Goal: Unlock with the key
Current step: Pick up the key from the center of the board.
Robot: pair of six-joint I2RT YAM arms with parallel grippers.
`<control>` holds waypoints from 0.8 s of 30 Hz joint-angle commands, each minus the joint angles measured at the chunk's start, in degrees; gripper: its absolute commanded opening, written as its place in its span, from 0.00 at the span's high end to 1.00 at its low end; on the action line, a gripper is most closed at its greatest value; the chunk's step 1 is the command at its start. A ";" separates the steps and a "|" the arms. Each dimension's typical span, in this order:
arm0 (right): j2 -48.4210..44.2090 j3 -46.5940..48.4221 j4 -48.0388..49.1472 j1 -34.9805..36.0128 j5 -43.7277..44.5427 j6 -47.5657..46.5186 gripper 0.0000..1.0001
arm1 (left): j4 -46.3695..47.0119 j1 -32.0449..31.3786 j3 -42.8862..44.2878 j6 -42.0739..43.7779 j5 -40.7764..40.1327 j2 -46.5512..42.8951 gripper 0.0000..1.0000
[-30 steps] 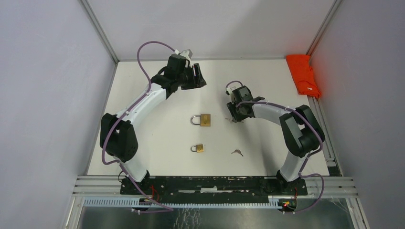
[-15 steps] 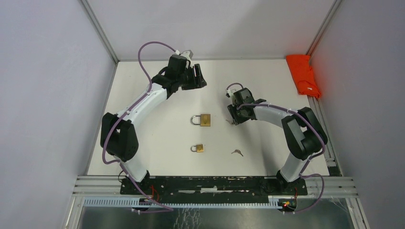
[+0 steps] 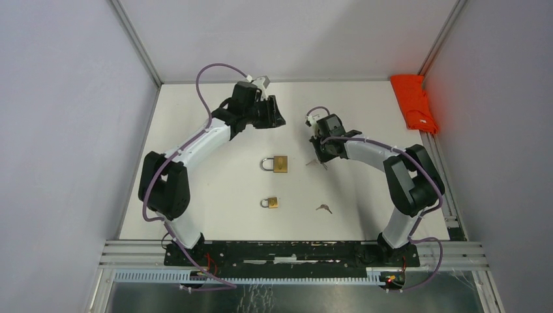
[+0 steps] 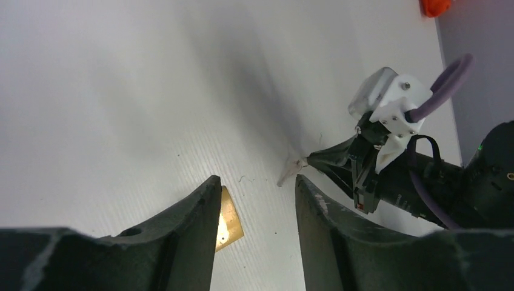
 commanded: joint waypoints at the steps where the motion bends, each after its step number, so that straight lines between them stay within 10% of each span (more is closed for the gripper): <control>1: -0.46 2.02 -3.12 0.00 1.26 -0.28 1.00 | 7.82 -0.37 -1.49 4.24 8.26 0.00 0.48; 17: -15.77 9.92 -8.98 0.01 0.44 -2.68 1.00 | 30.95 0.17 -2.71 -2.33 39.95 10.34 0.52; 24: -18.15 13.24 -9.95 -0.04 -0.02 -2.92 1.00 | 57.61 0.22 -5.82 -19.10 50.55 13.51 0.52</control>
